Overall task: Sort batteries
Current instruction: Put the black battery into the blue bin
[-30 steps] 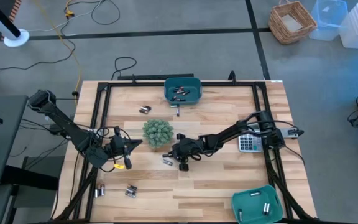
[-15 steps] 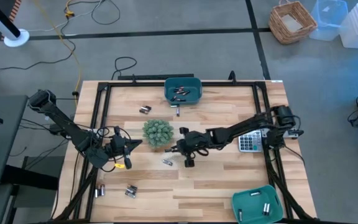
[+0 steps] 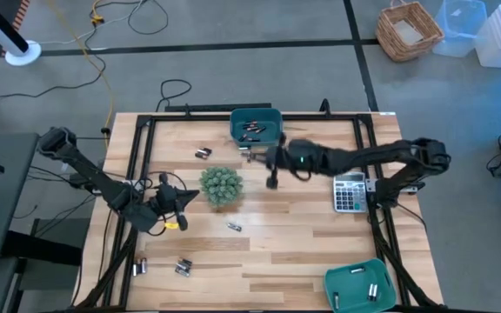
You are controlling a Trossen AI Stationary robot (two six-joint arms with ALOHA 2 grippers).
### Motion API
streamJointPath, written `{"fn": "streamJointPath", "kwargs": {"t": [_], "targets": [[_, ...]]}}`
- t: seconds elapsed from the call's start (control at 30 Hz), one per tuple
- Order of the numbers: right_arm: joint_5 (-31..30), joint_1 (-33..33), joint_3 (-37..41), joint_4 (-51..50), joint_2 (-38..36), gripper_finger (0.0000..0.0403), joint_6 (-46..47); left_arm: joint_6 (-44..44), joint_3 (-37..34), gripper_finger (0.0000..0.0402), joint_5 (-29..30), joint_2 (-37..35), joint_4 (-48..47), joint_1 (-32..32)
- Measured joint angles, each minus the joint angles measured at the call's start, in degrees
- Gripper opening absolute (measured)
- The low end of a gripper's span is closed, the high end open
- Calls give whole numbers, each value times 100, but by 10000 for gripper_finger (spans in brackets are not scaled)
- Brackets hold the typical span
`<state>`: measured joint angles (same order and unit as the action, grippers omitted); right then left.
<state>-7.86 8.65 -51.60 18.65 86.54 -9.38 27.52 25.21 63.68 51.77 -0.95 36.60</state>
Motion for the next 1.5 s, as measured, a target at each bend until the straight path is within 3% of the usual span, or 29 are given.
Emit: {"fn": "streamJointPath", "kwargs": {"t": [0.23, 0.5, 0.87, 1.07, 1.4, 1.5], "targets": [[-22, 1098, -311, -102, 386, 18, 299, 83, 0, 0, 0, -2, -13, -291], [-19, 1734, -1109, -541, 1283, 28, 718, 16, 0, 0, -40, -2, -6, -415], [-50, 1956, -1686, -607, 1851, 172, 895, 35, 0, 0, -52, -2, -121, -415], [-57, 1861, -1674, -832, 1758, 209, 698, 349, 0, 0, -55, -2, -429, -413], [-35, 1022, -1660, -947, 1681, 204, 450, 494, 0, 0, -59, -2, -554, -413], [-301, 743, -1658, -1104, 1679, 201, 571, 593, 0, 0, -118, -2, -624, -413]]}}
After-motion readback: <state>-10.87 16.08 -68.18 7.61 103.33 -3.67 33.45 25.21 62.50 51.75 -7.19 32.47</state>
